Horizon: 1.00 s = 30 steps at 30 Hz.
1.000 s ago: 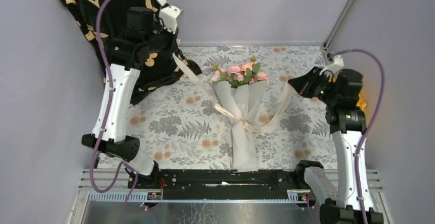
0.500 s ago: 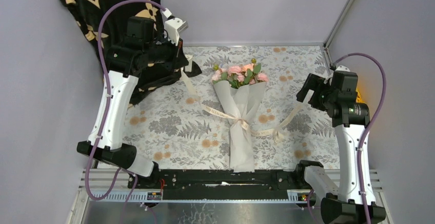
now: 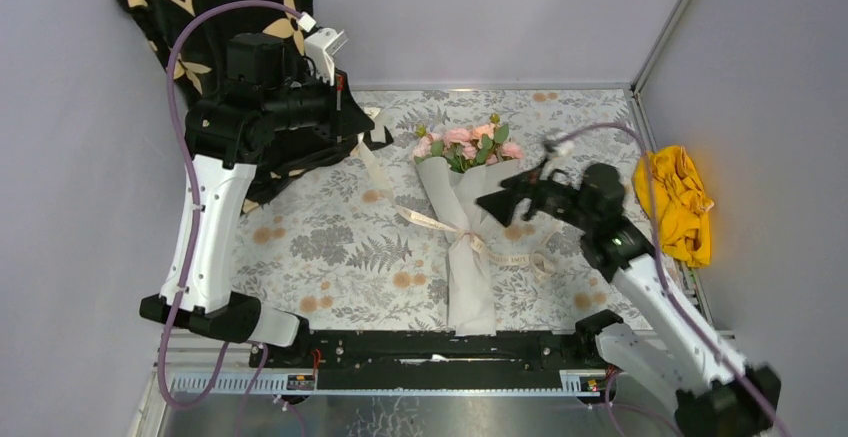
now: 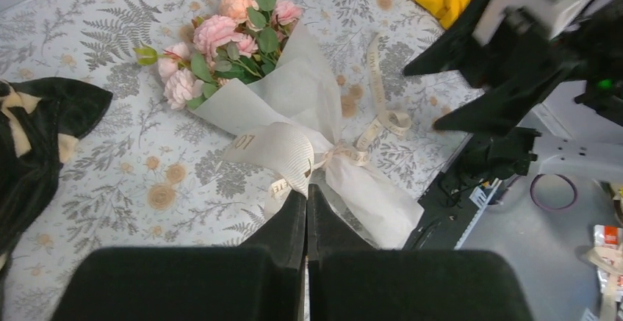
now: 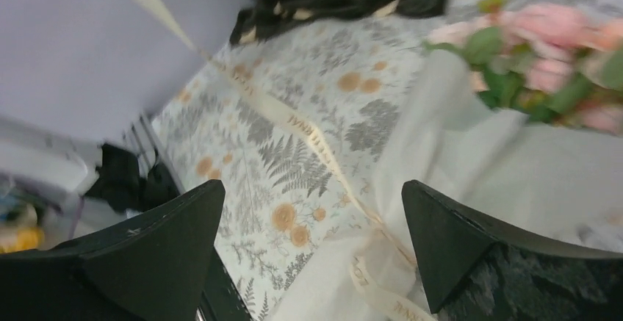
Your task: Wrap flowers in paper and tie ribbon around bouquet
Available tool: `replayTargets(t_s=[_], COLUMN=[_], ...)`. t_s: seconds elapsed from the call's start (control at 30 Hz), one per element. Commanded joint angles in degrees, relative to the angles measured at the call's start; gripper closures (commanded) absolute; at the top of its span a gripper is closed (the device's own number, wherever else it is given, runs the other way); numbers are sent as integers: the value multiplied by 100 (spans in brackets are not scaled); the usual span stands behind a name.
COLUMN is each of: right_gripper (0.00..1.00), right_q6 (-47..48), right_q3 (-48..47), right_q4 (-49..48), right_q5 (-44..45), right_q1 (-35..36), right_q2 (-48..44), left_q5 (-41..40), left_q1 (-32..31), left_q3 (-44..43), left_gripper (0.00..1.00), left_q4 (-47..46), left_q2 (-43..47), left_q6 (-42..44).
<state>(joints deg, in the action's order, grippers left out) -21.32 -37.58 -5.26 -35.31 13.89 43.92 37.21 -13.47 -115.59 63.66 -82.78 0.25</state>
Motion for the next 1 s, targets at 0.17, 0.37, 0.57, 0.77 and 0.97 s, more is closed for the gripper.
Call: replayTargets(t_s=[0.17,0.37,0.57,0.77,0.97], right_gripper=[0,9,12,38,33], right_q6=[2185,2490,2564,2419,2440], right_q3=[-1336,-1488,-1717,-1707,-1442], right_q4=[-597,-1151,-1550,-1844,-1977], right_q5=[1309,979,1094,1399,1795], right_q1=[2760,3260,3427,3427,3420], right_q2=[2643,3984,4891,5082,4749], left_q5=[117,128,114,104,100], left_q1=[-15,-15,-6,-6,-6], left_q3=[836,887,716,679,735], left_gripper=[100,100,100,100,100], left_q4=[-626,-653,-653,-627,-625], left_q2=[485,506,491,538,563], left_q6=[-824,-816,-818,-833,-851])
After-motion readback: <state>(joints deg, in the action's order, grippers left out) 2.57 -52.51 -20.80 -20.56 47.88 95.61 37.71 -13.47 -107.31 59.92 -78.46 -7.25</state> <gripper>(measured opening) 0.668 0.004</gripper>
